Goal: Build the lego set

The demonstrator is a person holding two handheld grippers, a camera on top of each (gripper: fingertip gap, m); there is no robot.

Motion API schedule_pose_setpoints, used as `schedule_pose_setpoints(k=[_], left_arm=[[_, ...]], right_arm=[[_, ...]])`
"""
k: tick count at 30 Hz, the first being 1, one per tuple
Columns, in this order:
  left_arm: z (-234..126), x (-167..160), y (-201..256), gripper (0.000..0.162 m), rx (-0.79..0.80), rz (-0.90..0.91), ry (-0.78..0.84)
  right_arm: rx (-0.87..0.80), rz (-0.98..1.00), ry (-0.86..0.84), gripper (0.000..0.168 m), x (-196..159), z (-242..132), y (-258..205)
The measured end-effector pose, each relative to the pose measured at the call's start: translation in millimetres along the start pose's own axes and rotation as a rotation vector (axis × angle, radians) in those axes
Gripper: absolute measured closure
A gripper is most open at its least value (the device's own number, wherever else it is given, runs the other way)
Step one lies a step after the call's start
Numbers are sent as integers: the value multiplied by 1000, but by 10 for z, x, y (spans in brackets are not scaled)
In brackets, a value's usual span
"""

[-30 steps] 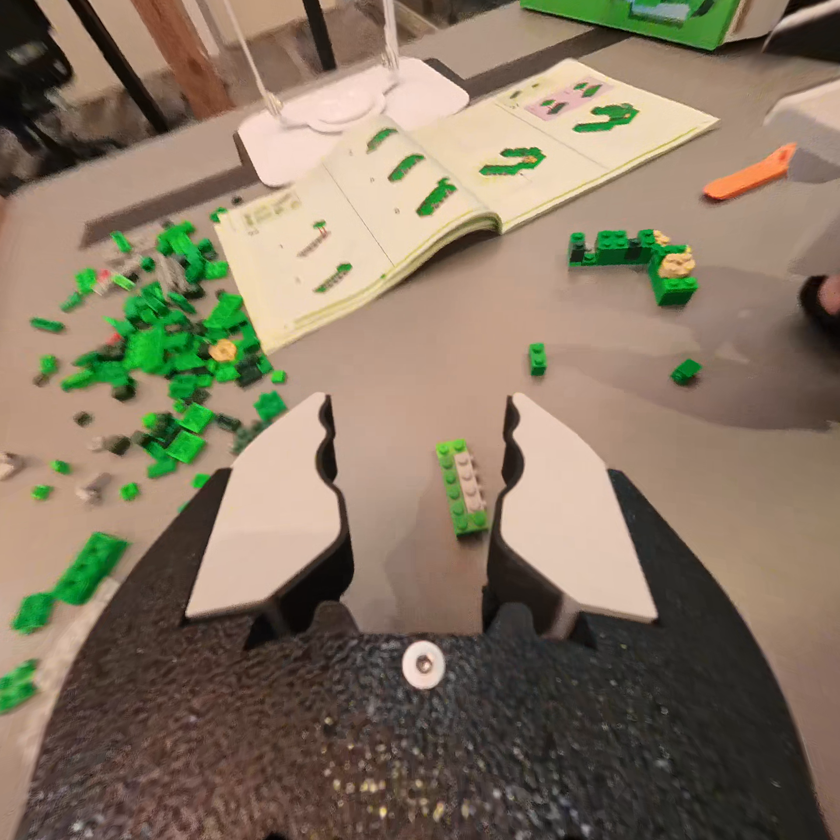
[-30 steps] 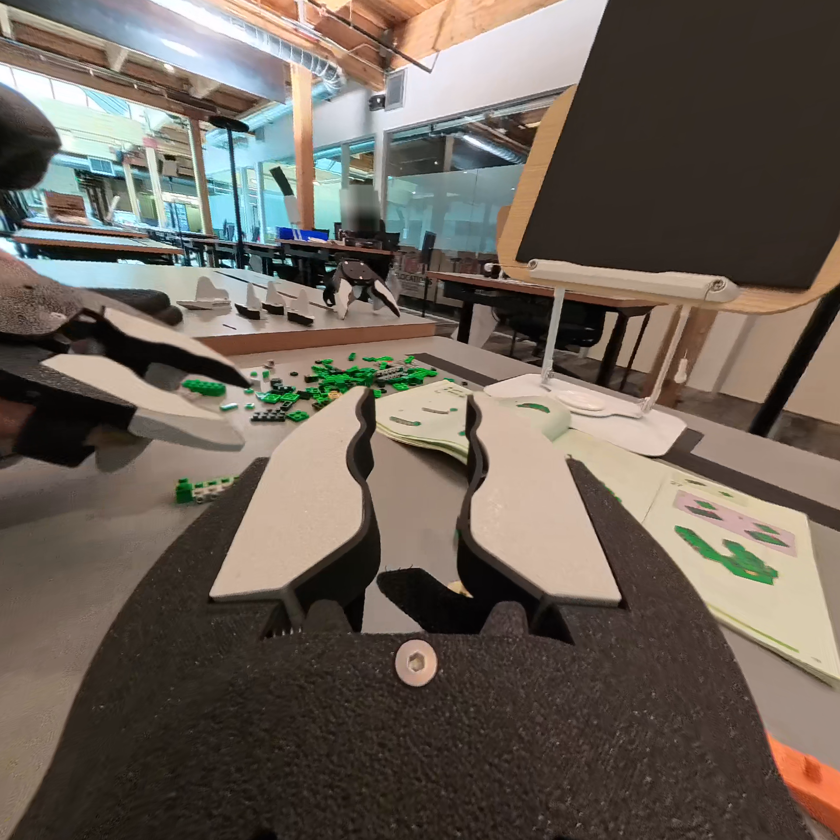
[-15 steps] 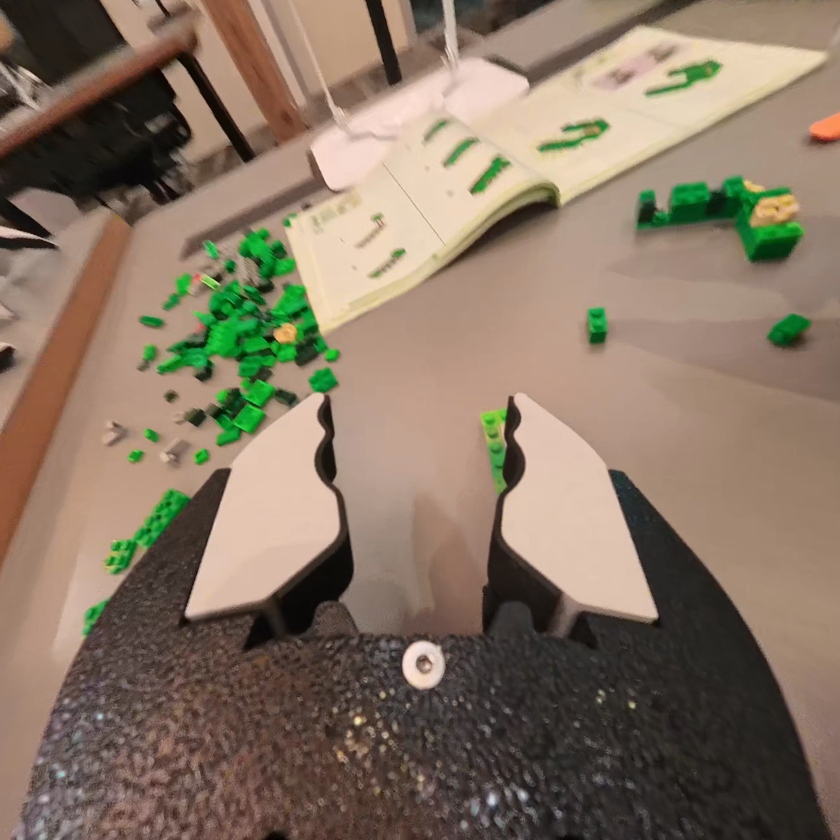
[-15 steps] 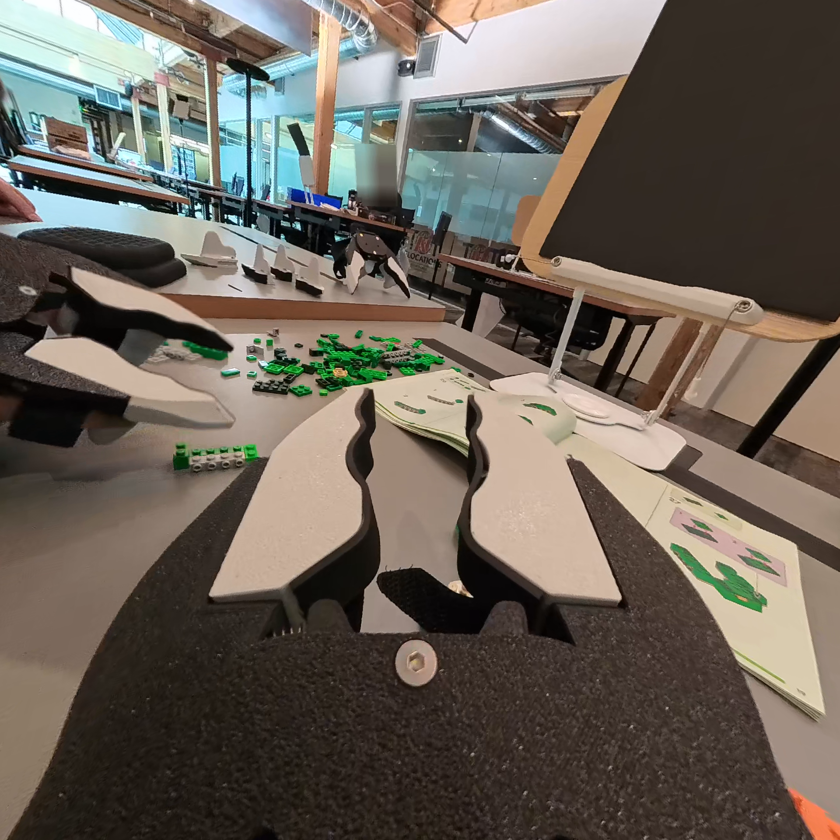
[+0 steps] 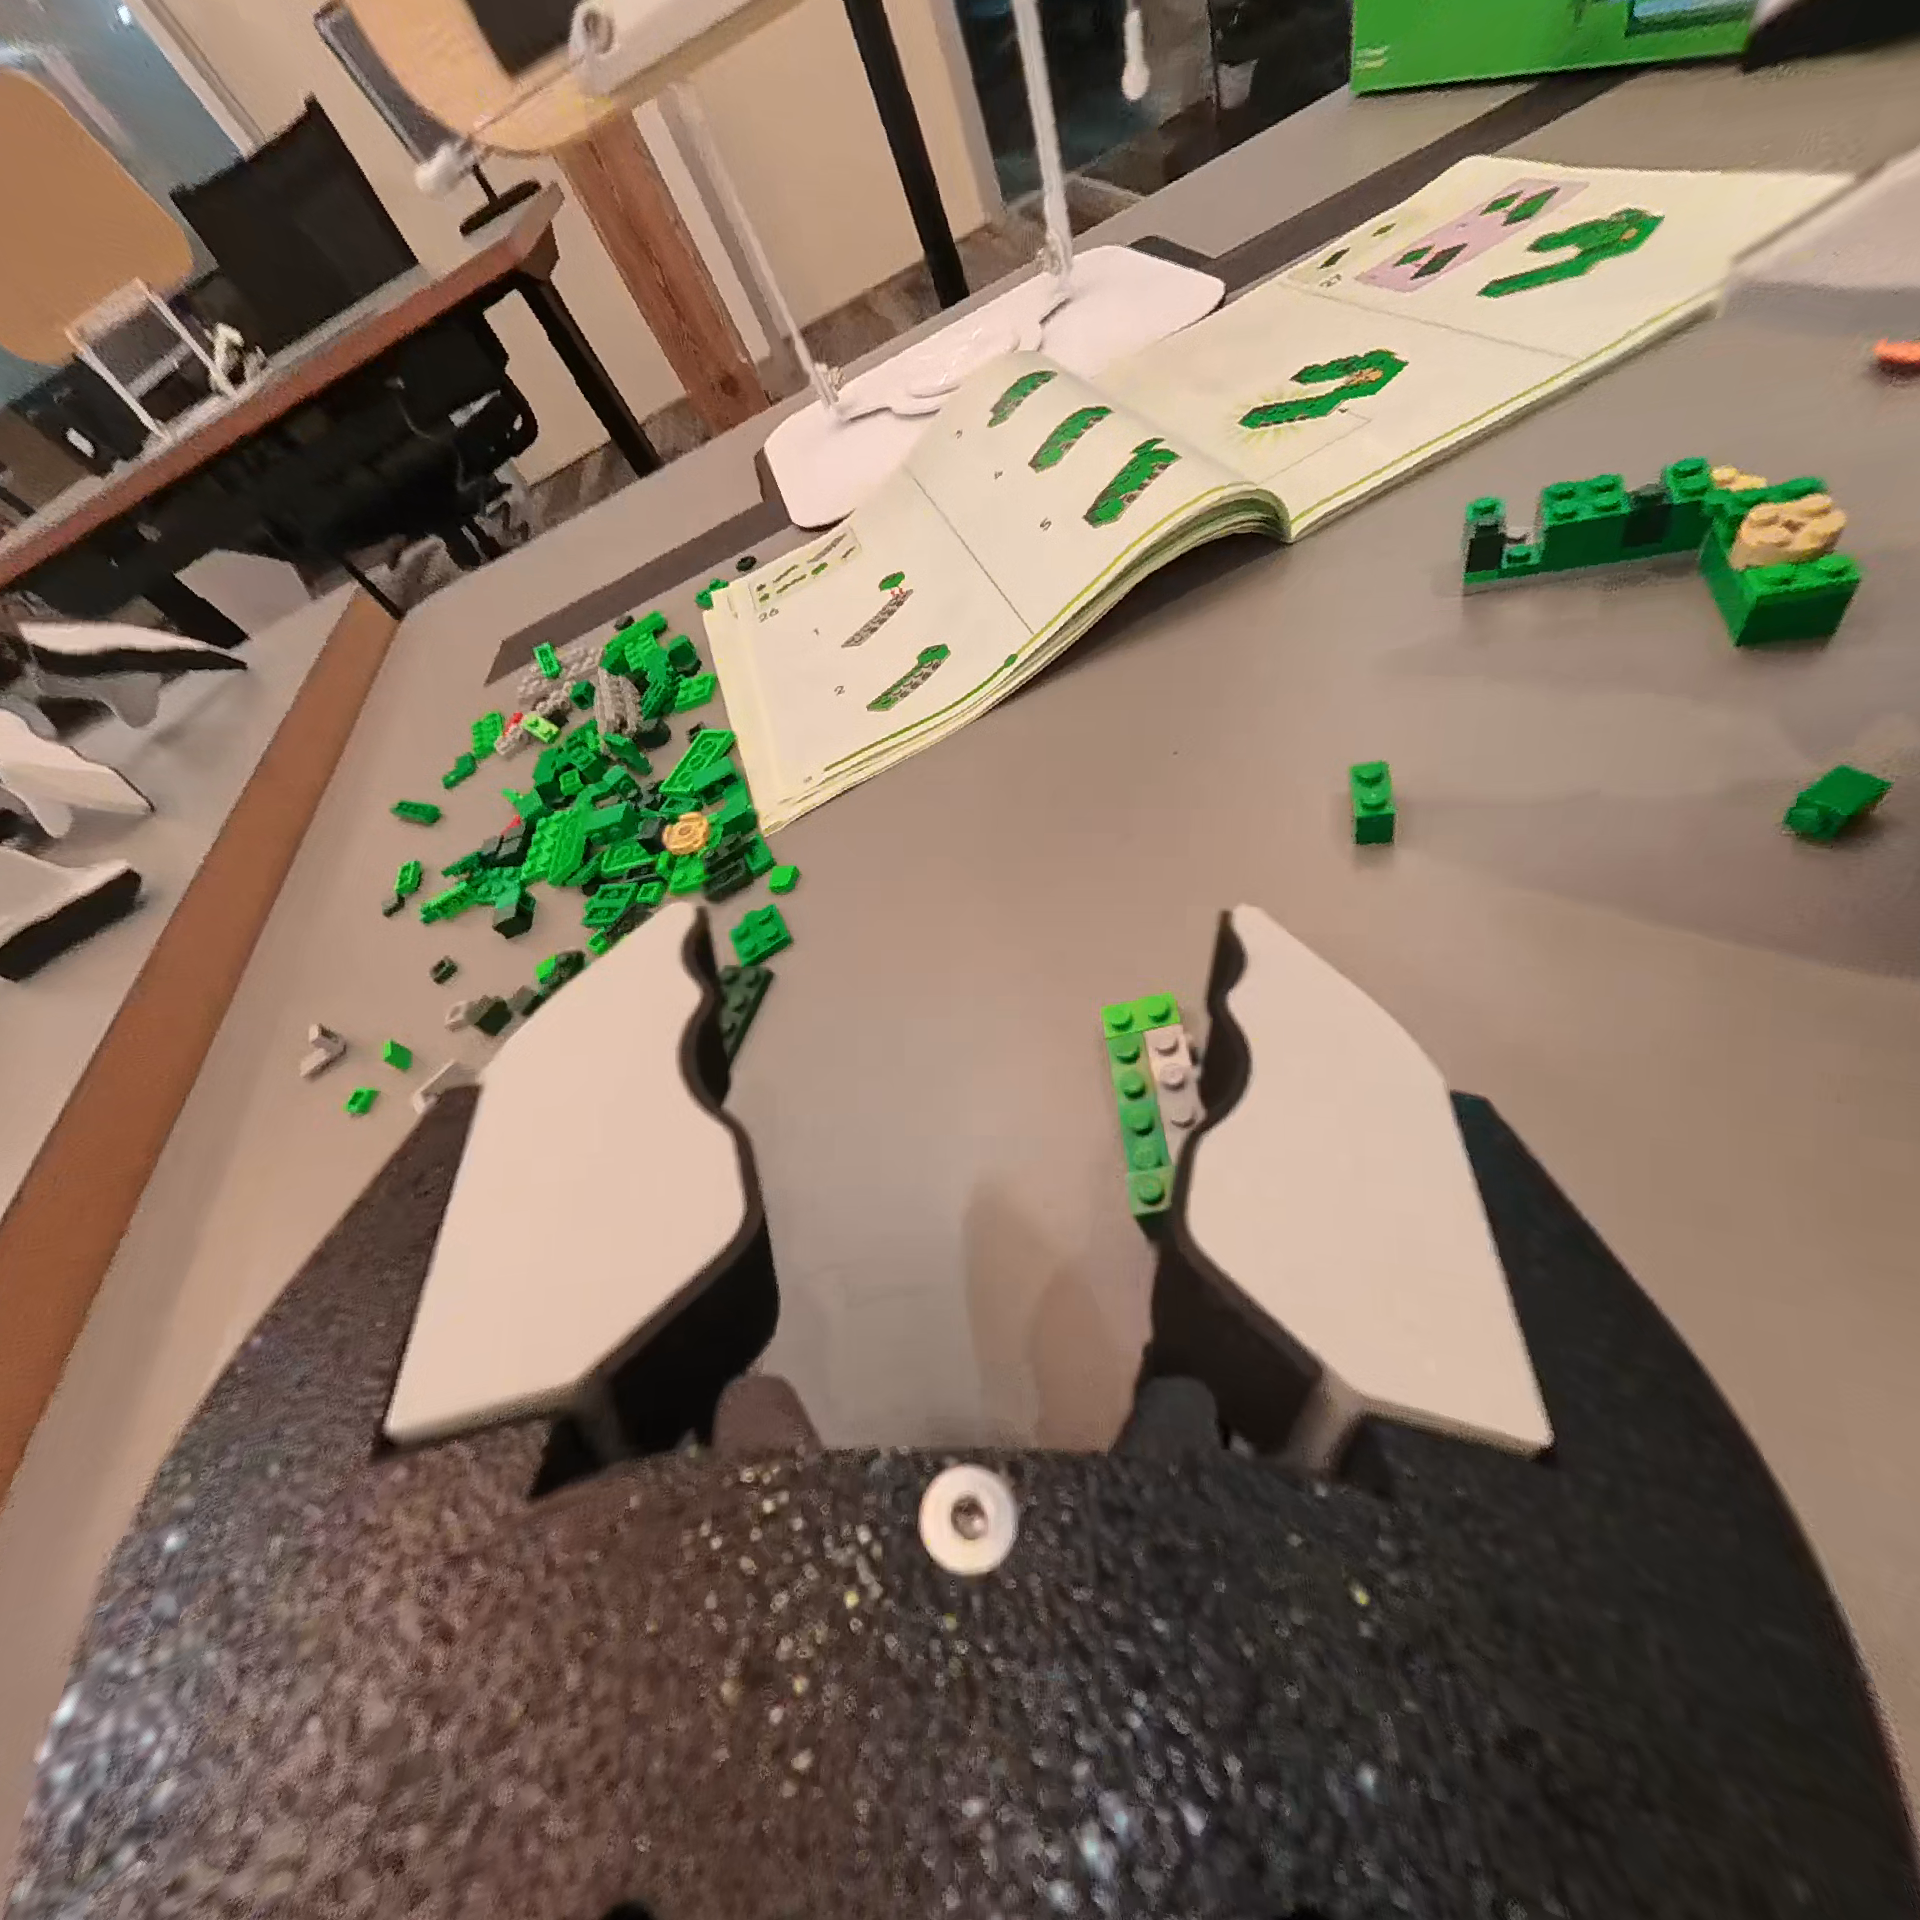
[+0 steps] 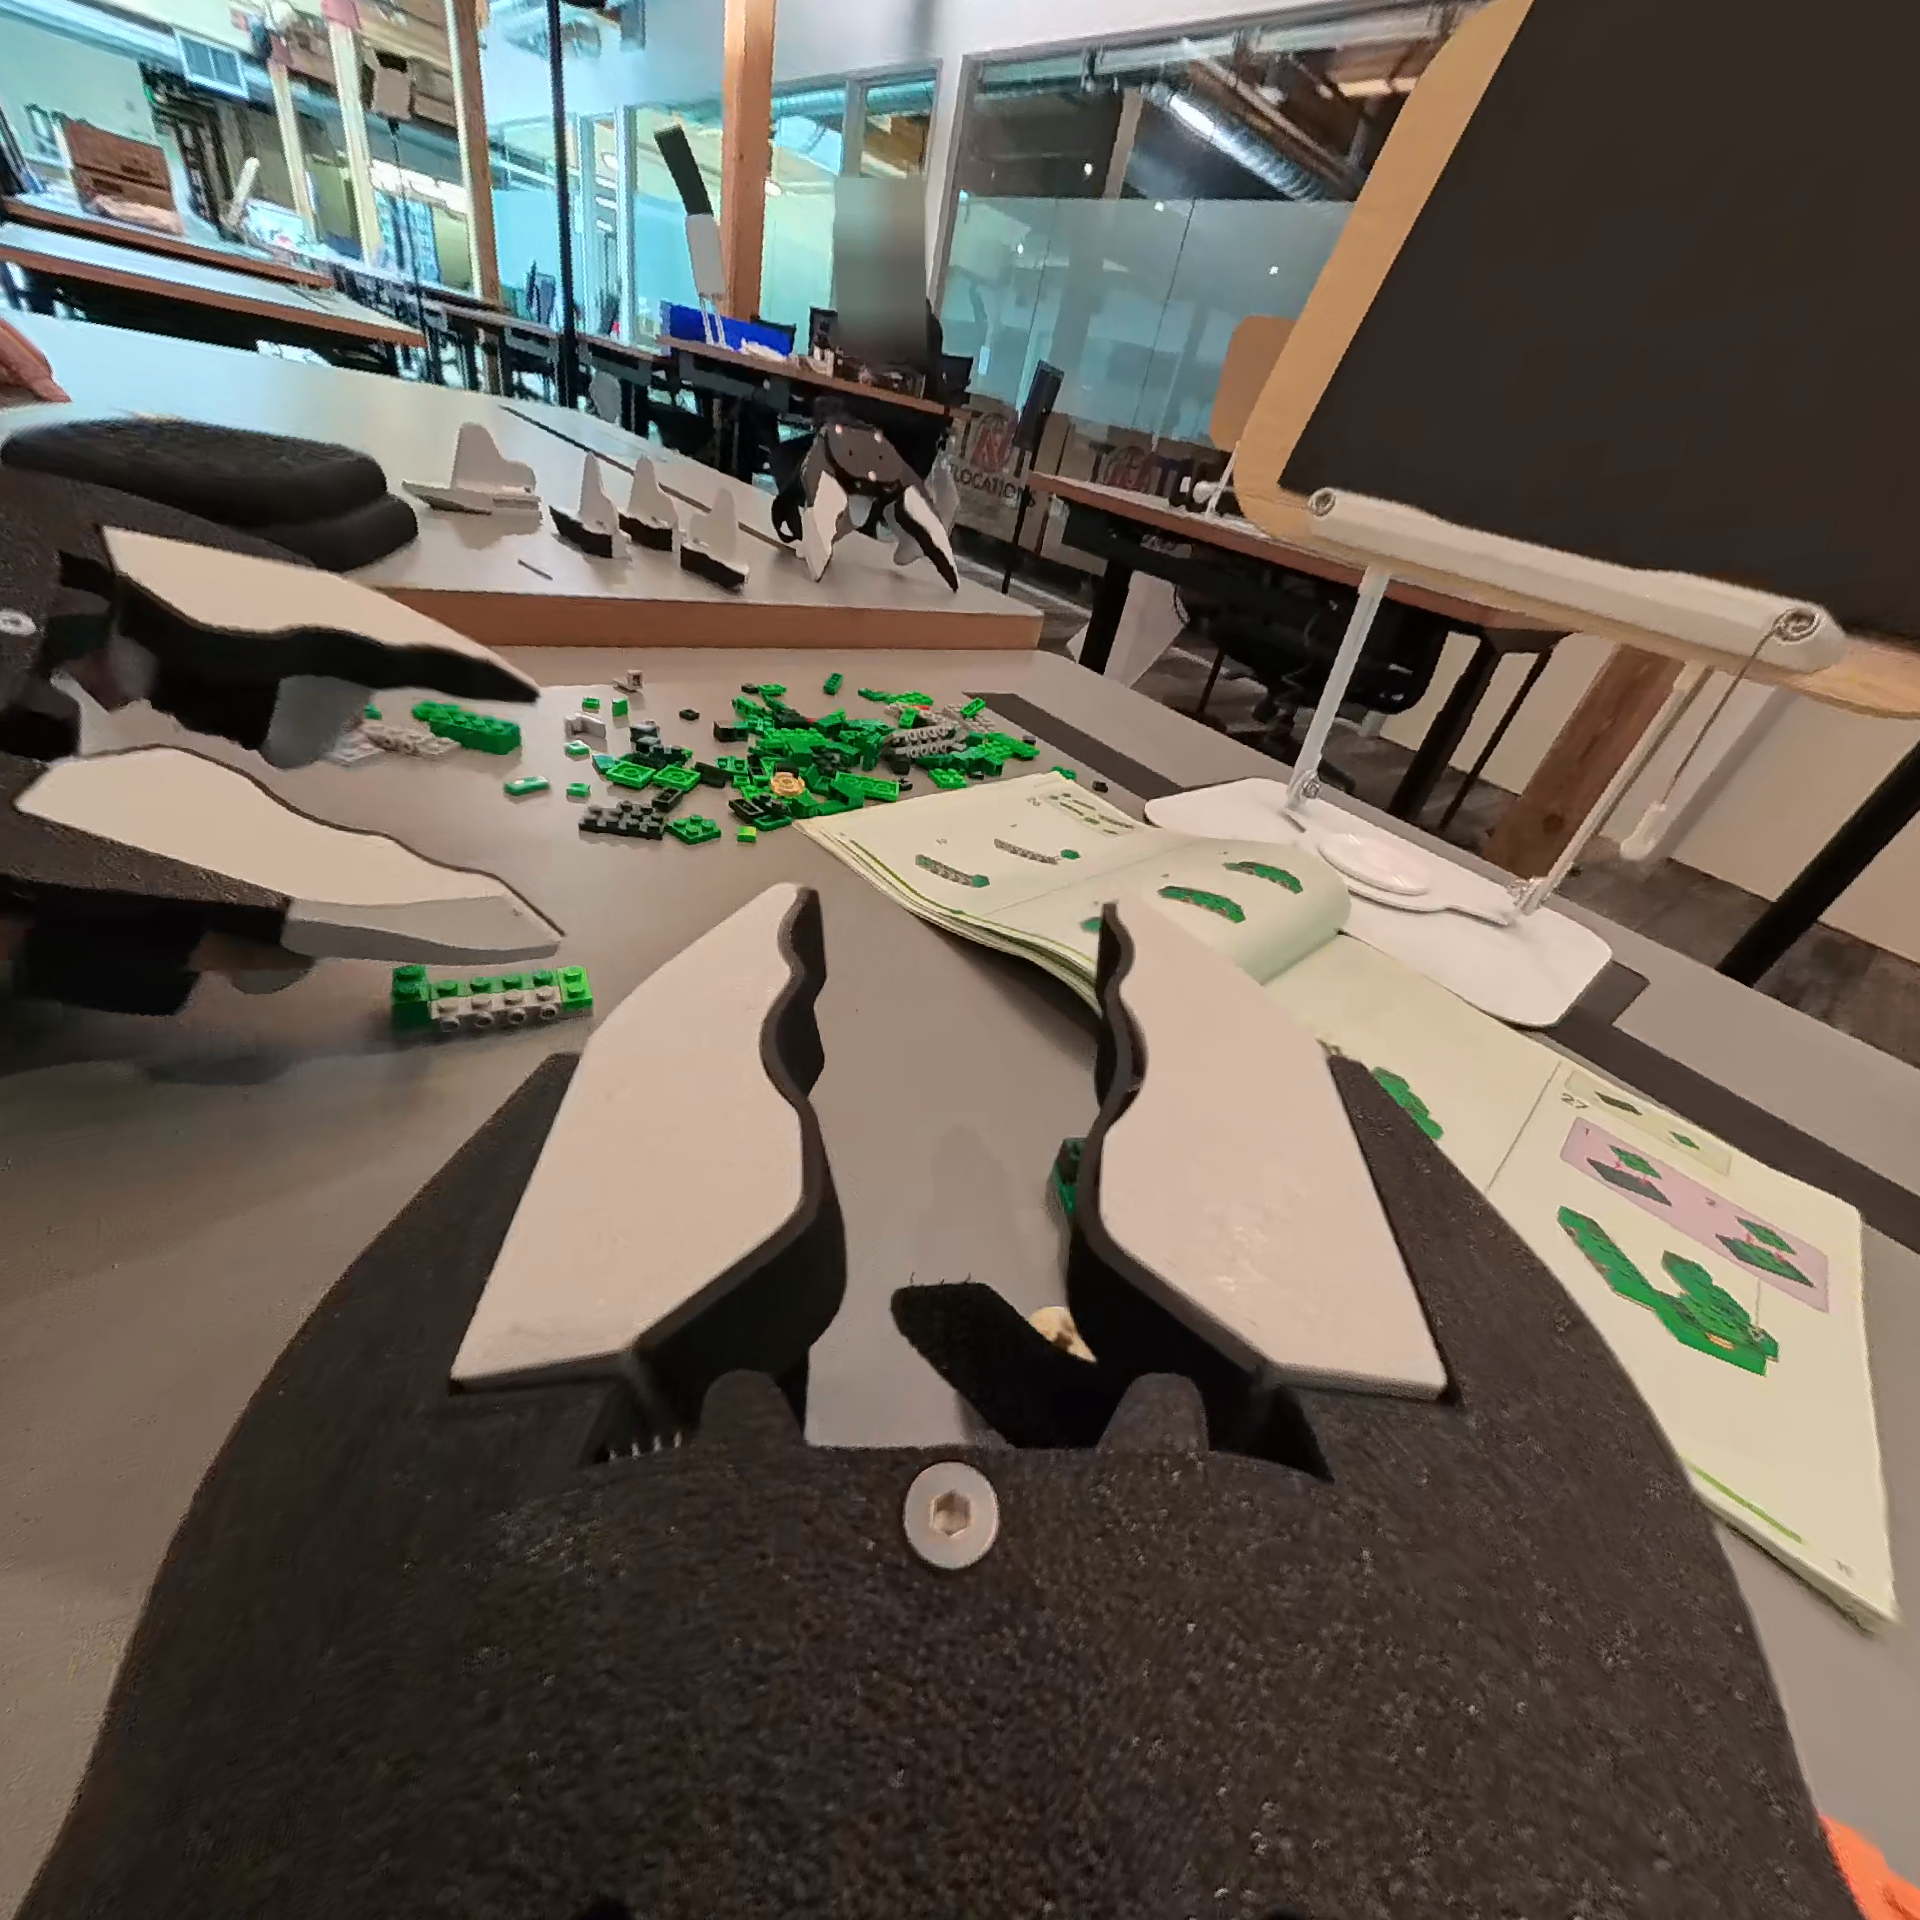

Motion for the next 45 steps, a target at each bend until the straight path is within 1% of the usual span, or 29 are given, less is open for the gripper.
schedule_pose_setpoints(k=[2, 3, 5, 7, 8, 11, 14, 17, 19, 22, 25, 29, 31, 34, 36, 37, 39, 40, 42, 43, 44, 45], left_arm=[[-61, 75, -69, 52, -7, -37, -21], [-129, 155, -112, 49, -4, -42, -20], [-280, 332, -182, 51, 1, -18, 13], [-348, 383, -216, 49, 1, -8, 3], [-347, 361, -217, 49, -1, -13, -5], [-267, 209, -194, 49, 3, -28, -34], [-180, 166, -139, 53, 10, -61, 16], [-87, 100, -52, 52, 1, -23, -25], [-51, 82, -23, 54, -16, 7, -47], [-28, 108, -10, 53, -44, 22, -57], [-36, 127, 15, 51, -56, 33, -60], [-11, -18, 98, 53, -68, 43, -98], [-23, -31, 121, 53, -73, 44, -112], [-71, 63, 100, 61, -77, 40, -86], [-42, 16, 73, 65, -87, 50, -124], [-18, -37, 80, 67, -109, 47, -160], [-6, -107, 132, 77, -171, 23, -209], [-19, -117, 150, 83, -185, 20, -215], [-66, -100, 140, 91, -161, 34, -191], [-91, -98, 139, 100, -155, 46, -183], [-106, -115, 144, 107, -158, 57, -188], [-106, -146, 151, 112, -164, 63, -203]], right_arm=[[-18, -12, -35, 114, 85, -31, 74], [-39, -21, -69, 111, 174, -74, 136], [-108, -23, -72, 109, 387, -193, 282], [-111, 20, -34, 108, 483, -265, 324], [-97, 48, -41, 108, 444, -260, 316], [-70, 97, -99, 108, 182, -155, 272], [-20, 119, -137, 108, 112, -70, 227], [-13, 118, -198, 106, -37, -16, 238], [-22, 118, -232, 105, -124, 2, 273], [32, 114, -219, 106, -20, -25, 237], [81, 56, -189, 105, 66, -51, 154], [97, 3, -209, 104, -77, 29, 60], [91, -12, -224, 101, -68, 34, 43], [86, -9, -129, 106, 122, -35, 24], [86, -22, -104, 108, 85, -18, 21], [93, -19, -134, 107, 7, 12, 18], [119, 11, -188, 103, -84, 50, -6], [138, 26, -192, 103, -52, 38, -33], [141, 25, -146, 104, 61, -4, -65], [135, 6, -119, 107, 85, -14, -76], [138, -17, -111, 114, 64, -8, -94], [149, -26, -128, 117, 3, 19, -114]])
Point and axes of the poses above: each gripper's, where its closed fingertips meet, z out along the fingers, x out of its top, y = z × x across the jaws, the point moved 3 cm from there along -z, back along the fingers, and after that the axes turned 9 degrees about -y, right-handed, at the moved point
